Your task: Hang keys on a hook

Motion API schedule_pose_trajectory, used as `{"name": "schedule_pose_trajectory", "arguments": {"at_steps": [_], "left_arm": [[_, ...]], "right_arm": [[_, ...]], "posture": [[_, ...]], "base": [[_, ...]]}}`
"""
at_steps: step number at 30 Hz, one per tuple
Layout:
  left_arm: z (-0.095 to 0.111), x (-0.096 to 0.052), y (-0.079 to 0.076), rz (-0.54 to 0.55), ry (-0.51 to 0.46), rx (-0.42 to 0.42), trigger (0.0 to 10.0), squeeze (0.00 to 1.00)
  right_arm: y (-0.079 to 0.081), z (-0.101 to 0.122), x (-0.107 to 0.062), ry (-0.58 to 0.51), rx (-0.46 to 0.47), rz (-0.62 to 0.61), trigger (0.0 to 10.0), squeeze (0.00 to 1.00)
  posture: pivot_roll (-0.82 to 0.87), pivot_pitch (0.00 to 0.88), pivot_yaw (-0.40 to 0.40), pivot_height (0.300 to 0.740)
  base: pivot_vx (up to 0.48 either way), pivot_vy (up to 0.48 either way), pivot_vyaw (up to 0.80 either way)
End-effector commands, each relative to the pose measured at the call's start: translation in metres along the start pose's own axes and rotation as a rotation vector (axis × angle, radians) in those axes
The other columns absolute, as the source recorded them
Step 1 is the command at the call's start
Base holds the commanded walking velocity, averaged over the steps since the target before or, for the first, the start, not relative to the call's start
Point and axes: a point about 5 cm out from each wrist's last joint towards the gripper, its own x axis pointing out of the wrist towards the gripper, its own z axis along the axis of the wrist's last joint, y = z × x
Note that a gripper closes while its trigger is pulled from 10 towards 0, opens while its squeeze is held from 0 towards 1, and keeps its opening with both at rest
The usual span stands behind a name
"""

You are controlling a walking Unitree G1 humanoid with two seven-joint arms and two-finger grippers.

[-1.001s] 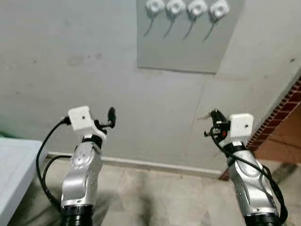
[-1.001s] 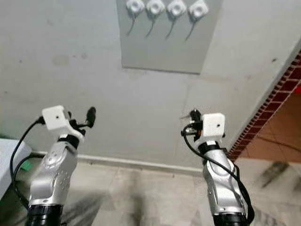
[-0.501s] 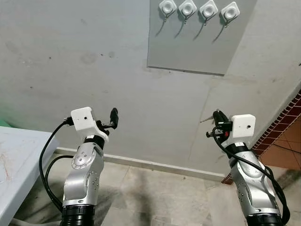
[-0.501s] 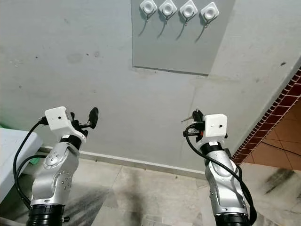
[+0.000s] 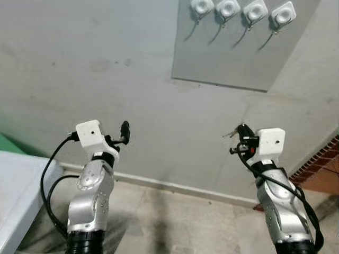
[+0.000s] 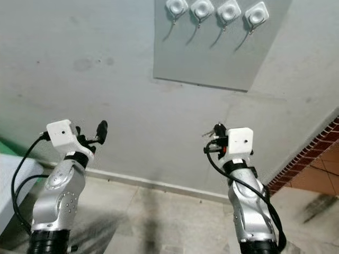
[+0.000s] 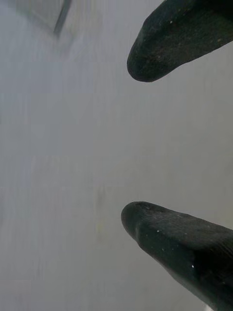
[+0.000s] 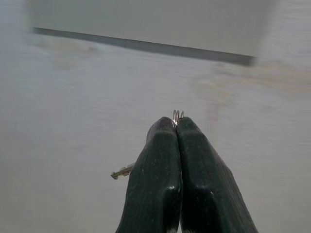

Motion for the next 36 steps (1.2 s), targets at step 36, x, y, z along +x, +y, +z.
{"name": "schedule_pose_trajectory", "arguments": {"at_steps": [36], "left_arm": [[0.048, 0.031, -0.083, -0.388, -0.126, 0.154, 10.0, 0.00]], "right_arm": [[0.036, 0.065, 0.065, -0.207, 0.012, 0.257, 10.0, 0.00]], "posture": [[0.02, 0.072, -0.050, 0.740]], "base": [[0.047, 0.000, 0.00]]}}
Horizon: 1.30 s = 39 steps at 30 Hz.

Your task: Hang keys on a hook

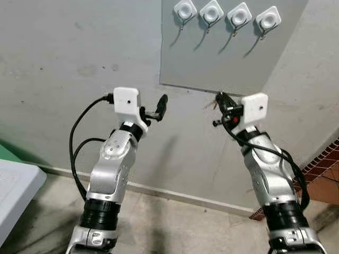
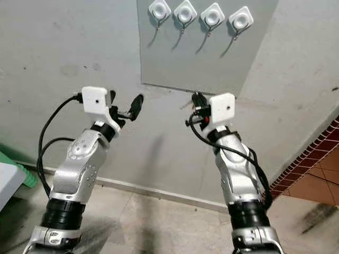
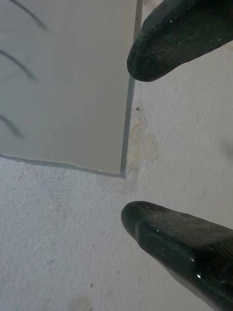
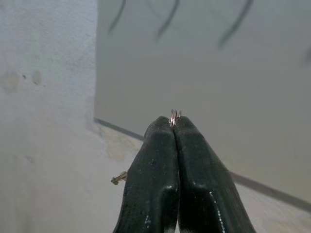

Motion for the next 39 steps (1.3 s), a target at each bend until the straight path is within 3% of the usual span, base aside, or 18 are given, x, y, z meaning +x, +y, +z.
{"name": "schedule_pose_trajectory", "arguments": {"at_steps": [1, 19, 39], "left_arm": [[0.007, 0.005, -0.003, -0.017, -0.013, 0.008, 10.0, 0.00], [0.023, 0.013, -0.018, -0.103, -0.046, 0.018, 10.0, 0.00], [0.038, 0.010, -0.029, -0.162, -0.077, 0.041, 10.0, 0.00]], "right_arm": [[0.000, 0.008, 0.009, -0.038, 0.004, 0.013, 10.0, 0.00], [0.004, 0.048, 0.054, -0.188, 0.032, 0.088, 10.0, 0.00], [-0.009, 0.077, 0.073, -0.296, 0.078, 0.091, 10.0, 0.00]], "posture": [[0.02, 0.072, -0.045, 0.740], [0.02, 0.086, -0.041, 0.740], [0.03, 0.126, -0.043, 0.740]], "base": [[0.000, 0.000, 0.00], [0.000, 0.000, 0.00], [0.000, 0.000, 0.00]]}}
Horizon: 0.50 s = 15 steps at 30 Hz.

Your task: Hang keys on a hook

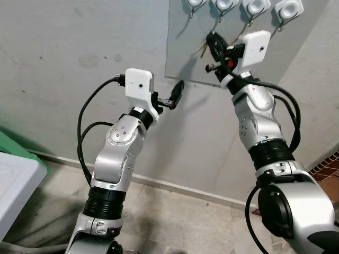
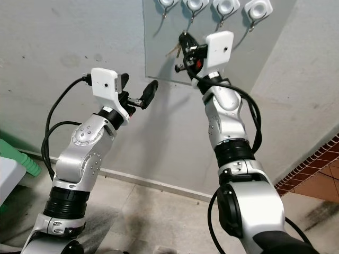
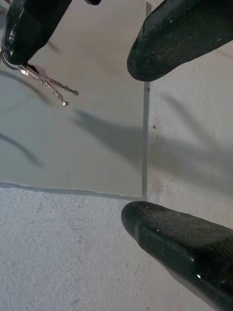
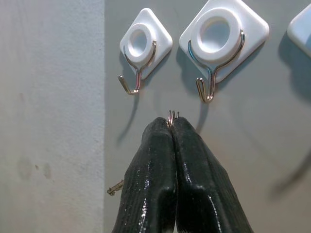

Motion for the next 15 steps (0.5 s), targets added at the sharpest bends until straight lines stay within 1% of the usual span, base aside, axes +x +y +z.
{"name": "schedule_pose_trajectory", "arguments": {"at_steps": [1, 3, 5, 10, 15], "left_arm": [[0.009, 0.002, -0.007, -0.037, -0.023, 0.018, 10.0, 0.00], [0.010, 0.002, -0.007, -0.039, -0.025, 0.020, 10.0, 0.00], [0.014, 0.002, -0.010, -0.049, -0.033, 0.017, 10.0, 0.00], [0.016, 0.002, -0.013, -0.061, -0.035, 0.012, 10.0, 0.00], [0.018, 0.002, -0.014, -0.064, -0.037, 0.013, 10.0, 0.00]], "right_arm": [[-0.001, 0.010, 0.006, -0.052, 0.010, 0.020, 10.0, 0.00], [-0.001, 0.011, 0.006, -0.058, 0.012, 0.025, 10.0, 0.00], [0.001, 0.014, 0.007, -0.085, 0.038, 0.057, 10.0, 0.00], [0.003, 0.019, 0.008, -0.129, 0.076, 0.090, 10.0, 0.00], [0.001, 0.022, 0.010, -0.154, 0.118, 0.073, 10.0, 0.00]], "posture": [[0.03, 0.125, -0.043, 0.740], [0.04, 0.127, -0.044, 0.740], [0.04, 0.130, -0.043, 0.740], [0.03, 0.133, -0.040, 0.740], [0.04, 0.136, -0.039, 0.740]], "base": [[0.000, 0.000, 0.00], [0.000, 0.000, 0.00], [0.000, 0.000, 0.00], [0.000, 0.000, 0.00], [0.000, 0.000, 0.00]]}}
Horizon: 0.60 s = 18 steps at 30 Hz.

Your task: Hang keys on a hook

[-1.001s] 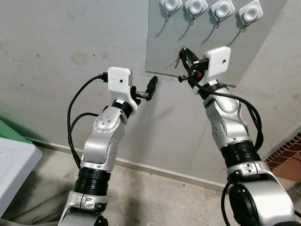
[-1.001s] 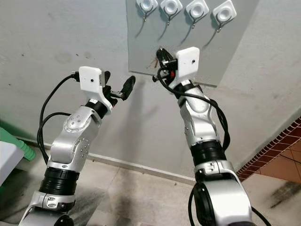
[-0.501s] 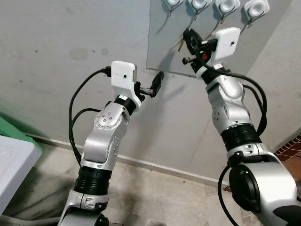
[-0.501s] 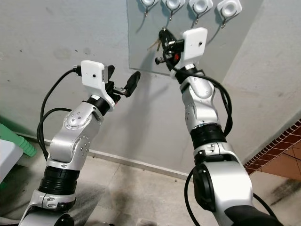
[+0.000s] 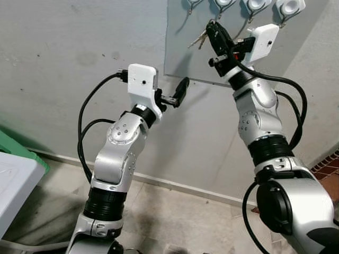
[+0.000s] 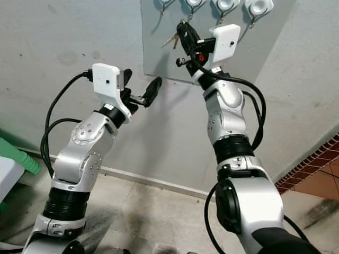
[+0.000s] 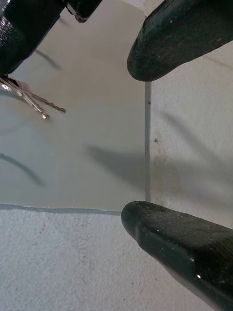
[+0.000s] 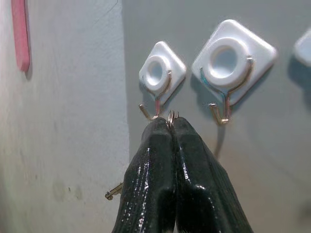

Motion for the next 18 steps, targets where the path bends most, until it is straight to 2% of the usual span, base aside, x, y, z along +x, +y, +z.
{"name": "schedule_pose_trajectory", "arguments": {"at_steps": [1, 15, 16, 18], "left_arm": [[0.0100, 0.0020, -0.0069, -0.040, -0.030, 0.009, 10.0, 0.00], [0.0127, 0.0017, -0.0068, -0.035, -0.029, -0.001, 10.0, 0.00], [0.0132, 0.0018, -0.0069, -0.034, -0.030, -0.001, 10.0, 0.00], [0.0134, 0.0017, -0.0069, -0.034, -0.031, -0.001, 10.0, 0.00]], "right_arm": [[-0.0017, 0.0128, 0.0079, -0.056, 0.026, -0.004, 10.0, 0.00], [-0.0090, 0.0151, 0.0122, -0.088, 0.177, -0.066, 10.0, 0.00], [-0.0093, 0.0136, 0.0128, -0.088, 0.227, -0.076, 10.0, 0.00], [-0.0096, 0.0127, 0.0130, -0.086, 0.251, -0.083, 10.0, 0.00]], "posture": [[0.04, 0.136, -0.039, 0.740], [0.04, 0.140, -0.038, 0.740], [0.04, 0.141, -0.039, 0.740], [0.04, 0.141, -0.039, 0.740]], "base": [[0.000, 0.000, 0.00], [0.000, 0.000, 0.00], [0.000, 0.000, 0.00], [0.000, 0.000, 0.00]]}}
